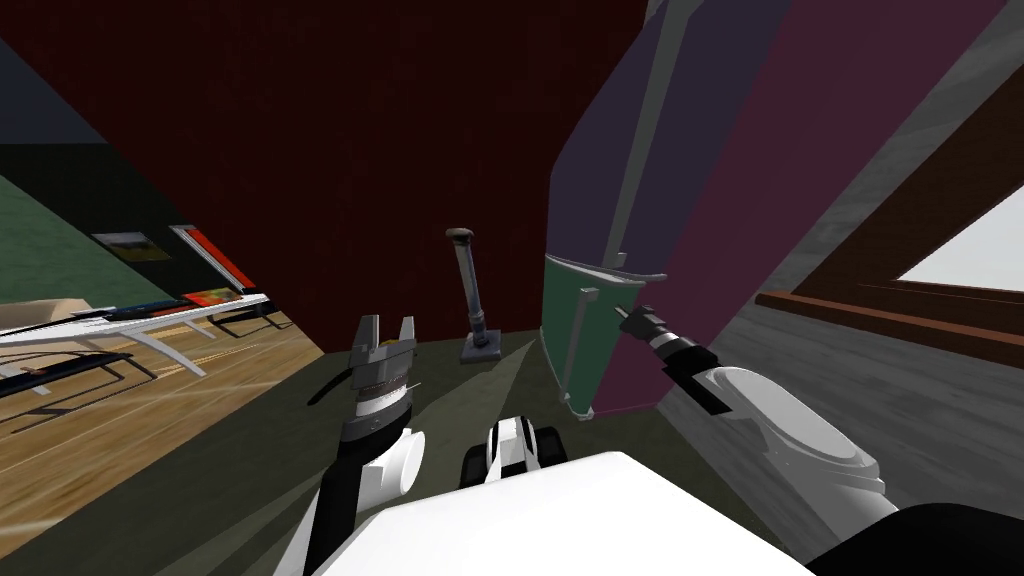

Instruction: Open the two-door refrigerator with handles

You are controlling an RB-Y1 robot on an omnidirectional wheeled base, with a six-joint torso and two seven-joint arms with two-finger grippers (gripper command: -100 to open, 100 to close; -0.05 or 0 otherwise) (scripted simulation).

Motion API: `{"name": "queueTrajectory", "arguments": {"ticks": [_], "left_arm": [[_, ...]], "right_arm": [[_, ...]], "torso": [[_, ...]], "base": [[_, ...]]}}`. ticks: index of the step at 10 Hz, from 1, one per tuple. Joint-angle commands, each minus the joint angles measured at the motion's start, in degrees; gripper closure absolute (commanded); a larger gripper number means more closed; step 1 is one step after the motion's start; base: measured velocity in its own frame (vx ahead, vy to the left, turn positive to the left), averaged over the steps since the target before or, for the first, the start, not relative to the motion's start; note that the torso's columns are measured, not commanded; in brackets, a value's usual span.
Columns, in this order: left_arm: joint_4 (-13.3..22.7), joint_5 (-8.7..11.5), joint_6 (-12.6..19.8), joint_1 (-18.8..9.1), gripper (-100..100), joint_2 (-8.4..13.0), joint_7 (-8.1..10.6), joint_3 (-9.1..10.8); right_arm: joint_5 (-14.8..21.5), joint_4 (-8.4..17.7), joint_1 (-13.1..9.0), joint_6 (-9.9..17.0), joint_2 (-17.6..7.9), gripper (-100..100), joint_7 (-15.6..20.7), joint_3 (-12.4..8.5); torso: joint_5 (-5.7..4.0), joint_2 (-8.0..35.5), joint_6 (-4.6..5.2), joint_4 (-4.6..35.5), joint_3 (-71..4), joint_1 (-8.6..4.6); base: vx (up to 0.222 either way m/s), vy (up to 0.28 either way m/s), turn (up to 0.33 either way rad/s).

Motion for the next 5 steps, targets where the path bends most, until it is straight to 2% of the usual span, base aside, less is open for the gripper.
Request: {"name": "queueTrajectory", "arguments": {"ticks": [1, 2, 3, 4, 5], "left_arm": [[0.0, 0.0, 0.0, 0.0, 0, 0.0, 0.00, 0.00], [0.0, 0.0, 0.0, 0.0, 0, 0.0, 0.00, 0.00], [0.0, 0.0, 0.0, 0.0, 0, 0.0, 0.00, 0.01], [0.0, 0.0, 0.0, 0.0, 0, 0.0, 0.00, 0.01], [0.0, 0.0, 0.0, 0.0, 0, 0.0, 0.00, -0.01]], "right_arm": [[-0.5, 0.2, 0.2, 0.2, -1.8, -100, -1.3, -1.4], [-0.3, -0.3, 0.0, 0.3, -1.0, -100, -0.5, -1.2], [-0.4, -0.5, -0.1, 0.4, -1.2, 100, -0.7, -1.6], [-0.3, 2.4, 0.4, 2.5, -2.3, 100, -1.0, -2.8], [-0.3, 2.4, 0.4, 2.5, -2.3, 100, -1.0, -2.8]], "torso": [[-0.64, 0.0, 0.29, -0.4, 0.1, -0.58], [-1.05, 0.0, 0.57, -0.6, 0.2, -1.09], [-1.22, 0.2, 0.67, -0.6, 0.3, -1.34], [-0.85, 0.6, 0.79, -0.2, 0.5, -1.15], [-0.29, 0.8, 0.49, 0.1, 0.6, -0.23]], "base": [[0.015, 0.028, -0.126], [-0.004, 0.026, -0.086], [-0.039, 0.026, -0.050], [-0.071, 0.183, 0.253], [-0.040, 0.213, 0.148]]}}
